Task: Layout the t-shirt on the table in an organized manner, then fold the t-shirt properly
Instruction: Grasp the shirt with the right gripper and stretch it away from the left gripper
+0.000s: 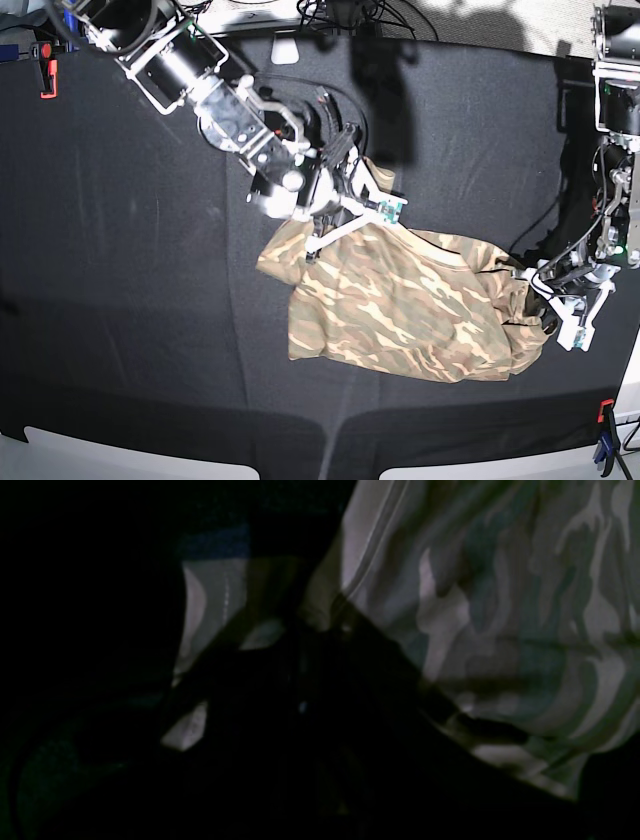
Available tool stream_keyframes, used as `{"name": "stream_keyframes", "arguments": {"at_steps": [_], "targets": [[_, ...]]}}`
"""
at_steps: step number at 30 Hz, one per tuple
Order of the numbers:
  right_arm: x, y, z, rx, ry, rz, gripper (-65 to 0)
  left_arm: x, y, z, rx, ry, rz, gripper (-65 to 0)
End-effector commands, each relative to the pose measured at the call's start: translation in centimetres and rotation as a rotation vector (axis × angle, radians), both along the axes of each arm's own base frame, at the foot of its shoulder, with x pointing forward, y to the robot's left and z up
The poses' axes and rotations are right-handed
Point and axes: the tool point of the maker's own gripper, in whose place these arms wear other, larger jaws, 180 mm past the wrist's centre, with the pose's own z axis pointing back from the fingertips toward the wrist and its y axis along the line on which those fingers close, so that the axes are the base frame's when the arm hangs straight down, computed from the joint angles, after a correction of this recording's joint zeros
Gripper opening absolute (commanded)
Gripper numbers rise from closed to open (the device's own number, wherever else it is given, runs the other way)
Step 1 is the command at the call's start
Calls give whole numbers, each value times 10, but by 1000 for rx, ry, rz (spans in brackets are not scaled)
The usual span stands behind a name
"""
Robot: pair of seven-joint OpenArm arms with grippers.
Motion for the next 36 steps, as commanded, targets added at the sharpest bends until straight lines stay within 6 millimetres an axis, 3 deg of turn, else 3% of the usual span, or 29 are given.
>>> {"name": "stream_keyframes", "arguments": {"at_steps": [1, 7, 12, 20, 25, 28, 31, 34, 36], "targets": [[16, 2, 19, 0, -78, 0, -650, 12, 4, 24, 3, -70, 0, -650], [51, -42, 43, -80, -215, -94, -650, 14, 14, 23, 110, -87, -7, -650], [85, -115, 59, -54, -225, -314, -650, 14, 14, 23, 109, -86, -5, -650], [123, -238, 113, 71, -331, -640, -650, 12, 14, 21, 110, -77, -4, -650], [133, -283, 146, 109, -393, -730, -650, 12, 14, 21, 110, -77, -4, -650], [137, -288, 160, 171, -403, -749, -650, 13, 14, 21, 109, -77, -4, -650], [137, -269, 159, 276, -348, -738, -641, 13, 12, 22, 87, -78, -2, -650], [138, -242, 156, 371, -313, -716, -446, 13, 9, 23, 50, -80, 0, -650], [139, -222, 156, 434, -299, -703, -375, 13, 9, 23, 52, -80, 0, -650]]}}
